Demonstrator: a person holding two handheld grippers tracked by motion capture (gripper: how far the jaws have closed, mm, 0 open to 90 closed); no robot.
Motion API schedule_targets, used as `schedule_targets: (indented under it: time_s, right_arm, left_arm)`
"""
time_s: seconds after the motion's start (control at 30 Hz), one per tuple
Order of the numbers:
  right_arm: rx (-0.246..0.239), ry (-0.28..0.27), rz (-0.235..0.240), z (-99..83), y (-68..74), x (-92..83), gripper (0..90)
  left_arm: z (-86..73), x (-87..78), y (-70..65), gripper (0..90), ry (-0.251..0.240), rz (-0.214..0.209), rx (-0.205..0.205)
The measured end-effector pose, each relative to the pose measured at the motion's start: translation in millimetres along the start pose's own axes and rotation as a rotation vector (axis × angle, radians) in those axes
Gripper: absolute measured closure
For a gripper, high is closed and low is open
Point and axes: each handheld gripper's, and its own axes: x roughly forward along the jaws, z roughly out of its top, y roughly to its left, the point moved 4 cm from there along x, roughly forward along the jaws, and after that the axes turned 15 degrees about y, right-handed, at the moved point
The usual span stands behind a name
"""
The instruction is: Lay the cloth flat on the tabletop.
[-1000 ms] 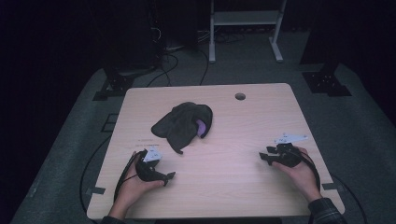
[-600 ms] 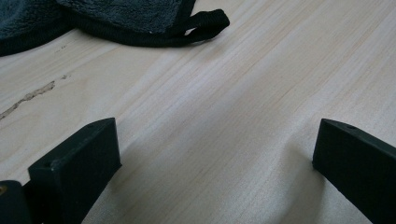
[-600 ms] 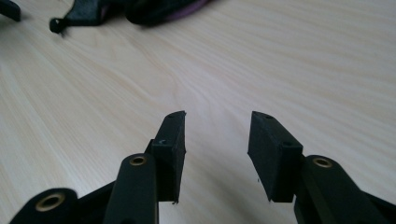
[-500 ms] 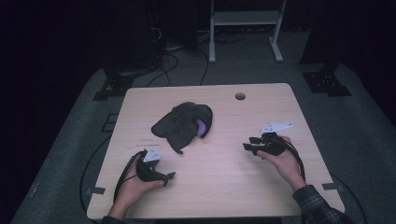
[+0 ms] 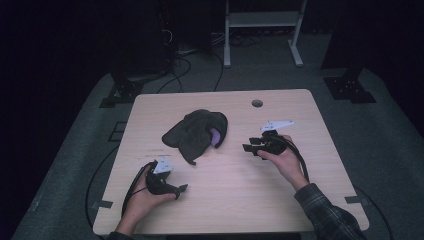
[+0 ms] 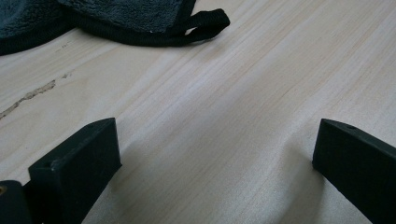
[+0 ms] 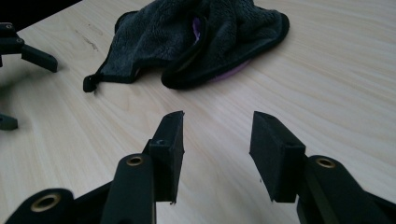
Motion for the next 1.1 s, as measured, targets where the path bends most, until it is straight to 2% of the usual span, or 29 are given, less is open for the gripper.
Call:
schedule_targets:
  time_s: [0.1, 0.3, 0.33, 0.8, 0.93, 1.1]
  right_arm:
    - [-0.009, -0.005, 0.014, 13.8, 5.6, 11.1, 53.2]
    - [-0.024, -0.004, 0.033, 27.6, 13.9, 25.7, 52.4]
    - [-0.029, 0.002, 0.031, 32.8, 16.8, 33.8, 51.6]
    - [-0.010, 0.015, 0.064, 51.6, 26.0, 73.0, 47.7]
    - [-0.005, 0.029, 0.063, 53.4, 26.7, 82.4, 49.8]
    - [0.005, 0.027, 0.065, 53.0, 24.0, 88.8, 58.1]
  left_arm:
    - [-0.2, -0.1, -0.2, 0.0, -0.001, -0.001, -0.002]
    - [-0.2, -0.1, -0.2, 0.0, -0.001, -0.001, -0.002]
    - [-0.1, 0.0, -0.2, 0.0, -0.001, -0.001, -0.003]
    - [-0.5, -0.2, -0.6, 0.0, -0.003, 0.000, -0.006]
    - [-0.5, -0.3, -0.5, 0.0, -0.002, 0.000, -0.006]
    - [-0.6, -0.3, -0.5, 0.0, -0.002, 0.000, -0.005]
